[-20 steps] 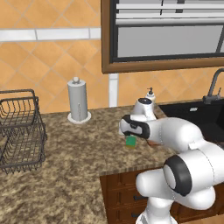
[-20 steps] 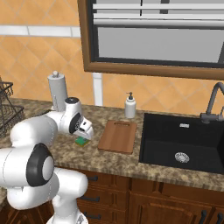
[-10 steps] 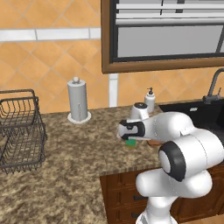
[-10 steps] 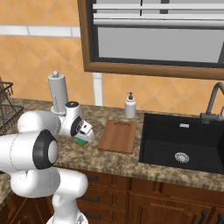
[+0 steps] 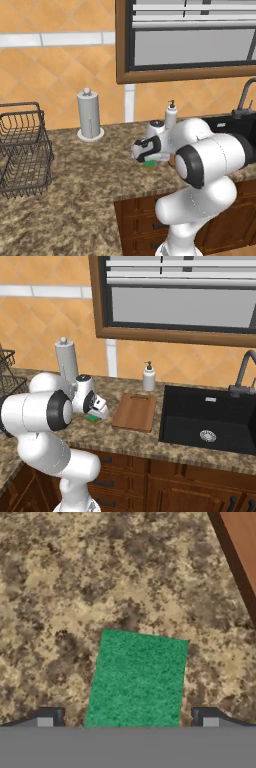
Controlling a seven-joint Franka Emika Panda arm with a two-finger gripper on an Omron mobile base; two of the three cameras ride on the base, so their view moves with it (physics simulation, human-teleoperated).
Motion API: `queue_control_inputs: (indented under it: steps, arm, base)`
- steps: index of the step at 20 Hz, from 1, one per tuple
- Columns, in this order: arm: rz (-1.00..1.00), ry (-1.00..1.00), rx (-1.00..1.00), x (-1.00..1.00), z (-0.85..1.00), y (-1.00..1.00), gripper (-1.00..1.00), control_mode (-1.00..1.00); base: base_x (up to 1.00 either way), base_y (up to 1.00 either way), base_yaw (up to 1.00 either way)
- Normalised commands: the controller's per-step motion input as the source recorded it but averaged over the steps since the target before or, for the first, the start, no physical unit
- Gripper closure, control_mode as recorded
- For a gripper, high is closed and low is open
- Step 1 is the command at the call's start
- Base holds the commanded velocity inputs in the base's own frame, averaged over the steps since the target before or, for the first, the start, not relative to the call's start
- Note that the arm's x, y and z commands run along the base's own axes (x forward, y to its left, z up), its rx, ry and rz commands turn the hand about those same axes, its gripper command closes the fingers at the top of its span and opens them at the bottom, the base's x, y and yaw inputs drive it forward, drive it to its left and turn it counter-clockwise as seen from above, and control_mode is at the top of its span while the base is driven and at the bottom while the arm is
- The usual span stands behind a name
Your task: Pick up the sponge from the counter and clean the cutting board by briefly scrubbing or pressing down on the cutting board. Once finished, release the sponge.
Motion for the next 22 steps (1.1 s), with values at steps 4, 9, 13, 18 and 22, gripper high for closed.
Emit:
queue_control_inputs:
  steps: [4,9,13,18,22]
  arm:
    - [0.01,0.01,0.0,0.14,-0.16,0.0,-1.0,-1.0]
    - [0.03,0.01,0.0,0.14,-0.2,0.0,-1.0,-1.0]
    - [0.03,0.0,0.0,0.04,-0.26,0.0,-1.0,-1.0]
    - [0.02,0.0,0.0,0.0,-0.26,0.03,1.0,-1.0]
    - [0.03,0.0,0.0,0.0,0.0,0.0,1.0,-1.0]
  base:
    - [0.0,0.0,0.0]
    - [0.0,0.0,0.0]
    - [0.0,0.0,0.0]
    - [0.0,0.0,0.0]
    - [0.0,0.0,0.0]
